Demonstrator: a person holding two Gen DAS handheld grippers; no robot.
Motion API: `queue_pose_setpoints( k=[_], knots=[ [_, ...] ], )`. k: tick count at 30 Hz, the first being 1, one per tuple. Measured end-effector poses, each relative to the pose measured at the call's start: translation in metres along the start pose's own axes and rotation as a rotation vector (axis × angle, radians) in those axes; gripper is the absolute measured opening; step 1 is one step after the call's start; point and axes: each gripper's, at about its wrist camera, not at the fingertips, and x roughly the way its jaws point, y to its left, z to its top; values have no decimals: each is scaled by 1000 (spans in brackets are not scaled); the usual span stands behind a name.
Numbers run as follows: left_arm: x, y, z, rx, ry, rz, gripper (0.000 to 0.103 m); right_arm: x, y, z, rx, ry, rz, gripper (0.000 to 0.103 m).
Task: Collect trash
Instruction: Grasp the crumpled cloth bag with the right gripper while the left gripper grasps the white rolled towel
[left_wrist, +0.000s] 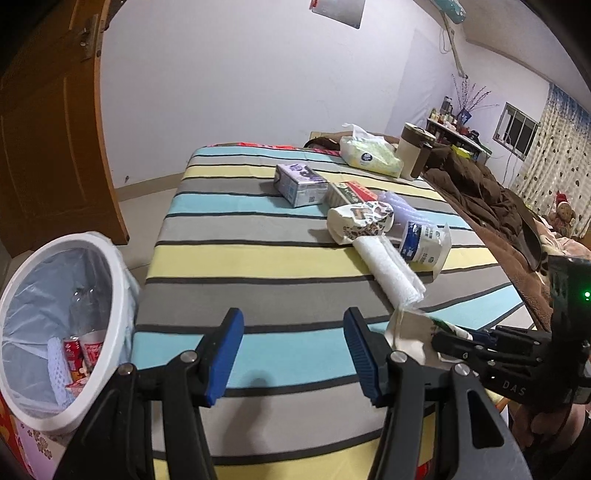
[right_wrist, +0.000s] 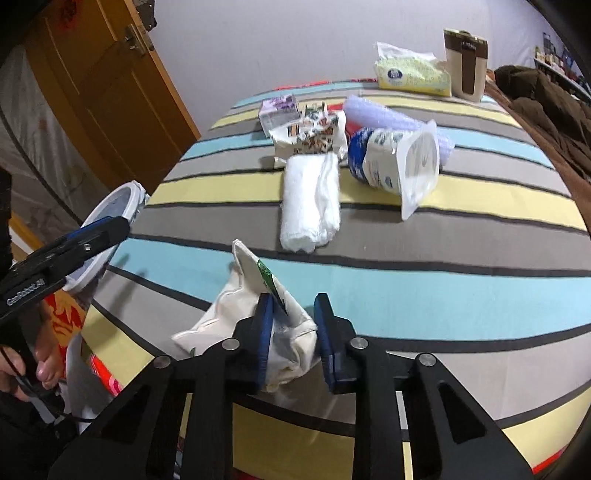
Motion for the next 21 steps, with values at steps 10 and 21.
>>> queue_pose_setpoints(
  k=[10, 21],
  knots=[
    [14, -12, 18, -10, -11, -43, 58, -34, -10, 13, 17, -129, -32, 12],
    [65, -48, 26, -29, 72, -105, 59, -48, -45, 31, 98, -217, -87, 12]
  ],
)
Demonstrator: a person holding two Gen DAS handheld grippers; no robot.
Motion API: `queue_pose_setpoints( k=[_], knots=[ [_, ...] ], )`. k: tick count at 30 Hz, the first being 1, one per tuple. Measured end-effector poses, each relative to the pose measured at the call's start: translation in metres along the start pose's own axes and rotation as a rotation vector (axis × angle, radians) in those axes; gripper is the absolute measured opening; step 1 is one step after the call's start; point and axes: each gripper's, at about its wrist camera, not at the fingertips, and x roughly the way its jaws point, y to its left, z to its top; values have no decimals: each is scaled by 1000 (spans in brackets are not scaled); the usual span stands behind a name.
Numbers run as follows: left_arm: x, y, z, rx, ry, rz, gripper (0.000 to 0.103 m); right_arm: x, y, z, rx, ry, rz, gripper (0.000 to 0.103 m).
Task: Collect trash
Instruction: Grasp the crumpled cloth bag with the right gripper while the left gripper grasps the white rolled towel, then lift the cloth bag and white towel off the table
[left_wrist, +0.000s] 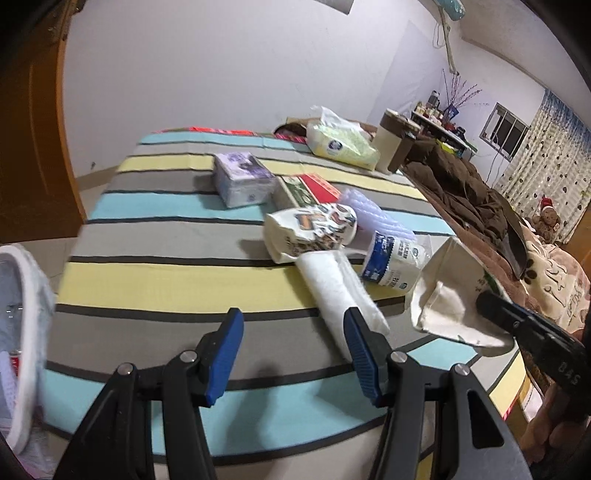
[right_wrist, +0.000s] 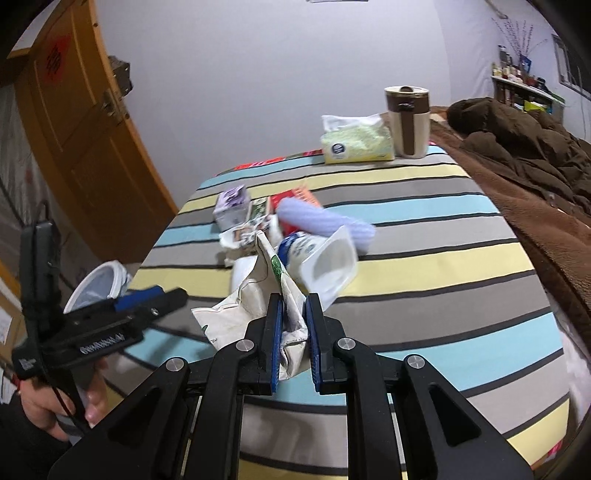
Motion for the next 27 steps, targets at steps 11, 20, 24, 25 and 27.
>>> queue_pose_setpoints(
  k=[11, 20, 24, 25, 27],
  knots=[
    [47, -25, 0, -11, 88, -37, 59, 11, -22, 8, 28, -5, -3, 12],
    [39, -41, -9, 98, 77, 4, 18, 8, -24, 6, 31, -8, 7, 12],
    [25, -40, -11, 113, 65, 10, 16, 4, -22, 6, 30, -18, 10, 12],
    [20, -40, -12, 116, 58, 12, 16, 3, -20, 5, 29, -20, 11, 12],
    [11, -38, -13, 126, 41, 29, 16, 3, -18, 5, 27, -22, 17, 12]
  ],
)
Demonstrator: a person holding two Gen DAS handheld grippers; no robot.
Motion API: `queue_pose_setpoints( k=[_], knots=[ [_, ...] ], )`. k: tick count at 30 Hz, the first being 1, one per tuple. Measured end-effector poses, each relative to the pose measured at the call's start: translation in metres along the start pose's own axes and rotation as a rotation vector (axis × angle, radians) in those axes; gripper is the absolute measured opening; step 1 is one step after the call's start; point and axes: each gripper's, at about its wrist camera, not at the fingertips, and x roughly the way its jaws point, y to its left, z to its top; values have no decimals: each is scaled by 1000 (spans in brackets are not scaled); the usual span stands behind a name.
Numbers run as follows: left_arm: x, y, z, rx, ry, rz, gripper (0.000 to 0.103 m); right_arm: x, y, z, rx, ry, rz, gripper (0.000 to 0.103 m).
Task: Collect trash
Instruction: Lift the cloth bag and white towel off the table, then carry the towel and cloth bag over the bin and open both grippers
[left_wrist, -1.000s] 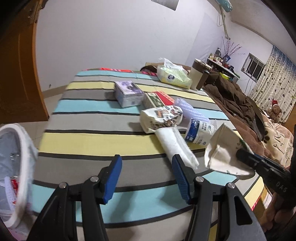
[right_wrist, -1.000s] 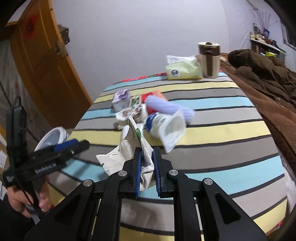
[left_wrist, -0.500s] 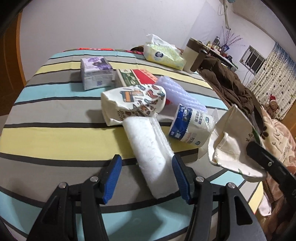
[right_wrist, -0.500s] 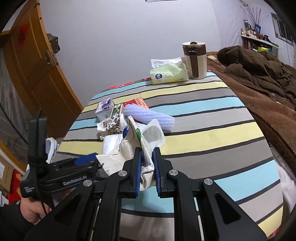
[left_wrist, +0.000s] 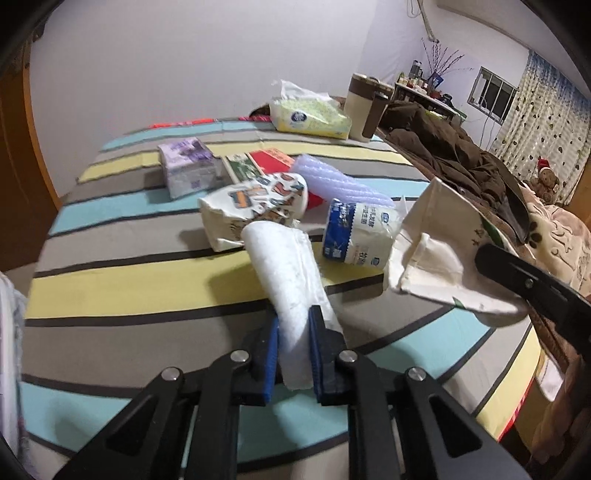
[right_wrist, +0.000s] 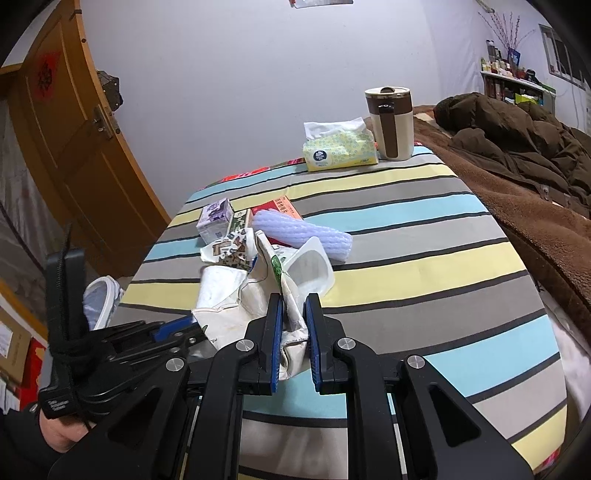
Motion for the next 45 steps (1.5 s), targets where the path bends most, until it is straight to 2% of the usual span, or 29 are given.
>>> queue_pose_setpoints(
  k=[9, 22, 45],
  knots=[
    [-43, 21, -11, 1, -61, 66, 16, 0, 22, -7, -26, 17, 28, 12],
    [-87, 59, -30, -56, -119, 126, 16, 6, 72, -15, -90, 57, 107, 13],
    [-129, 162, -50, -229, -188, 269, 16, 50, 175, -9, -270, 129, 255, 13]
  ],
)
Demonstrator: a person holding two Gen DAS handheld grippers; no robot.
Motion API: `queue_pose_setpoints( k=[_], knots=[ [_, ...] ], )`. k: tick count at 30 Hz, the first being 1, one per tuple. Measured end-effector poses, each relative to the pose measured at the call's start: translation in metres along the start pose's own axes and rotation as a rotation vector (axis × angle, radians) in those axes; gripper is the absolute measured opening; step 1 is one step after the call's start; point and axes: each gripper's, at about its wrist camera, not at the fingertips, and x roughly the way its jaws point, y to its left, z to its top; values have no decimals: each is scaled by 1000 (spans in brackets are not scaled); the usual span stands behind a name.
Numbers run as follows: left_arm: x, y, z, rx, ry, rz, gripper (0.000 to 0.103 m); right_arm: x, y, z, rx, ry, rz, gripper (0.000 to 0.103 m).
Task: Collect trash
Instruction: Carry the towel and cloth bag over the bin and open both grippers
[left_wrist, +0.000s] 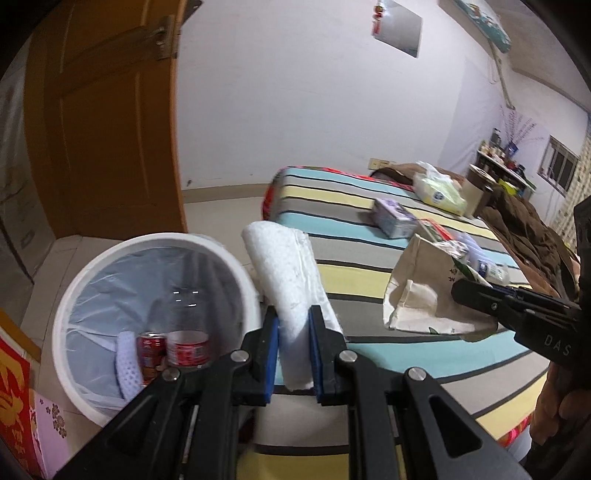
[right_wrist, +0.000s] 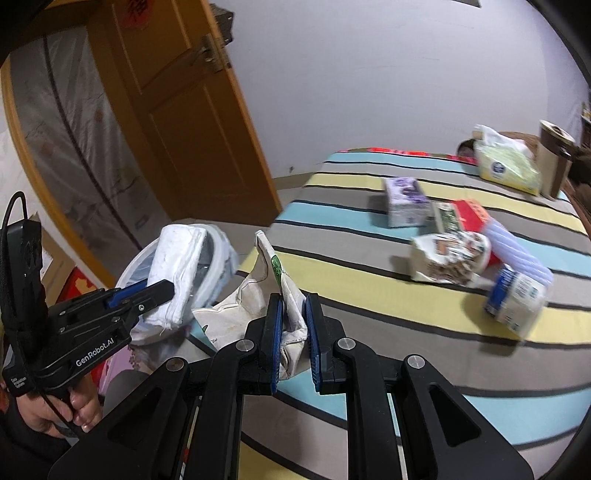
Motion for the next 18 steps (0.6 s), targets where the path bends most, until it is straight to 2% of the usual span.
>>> queue_pose_setpoints(
  k=[18],
  knots=[
    [-1, 105, -7, -154, 3, 151, 17, 65, 73, 22, -125, 85, 125, 13]
  ],
)
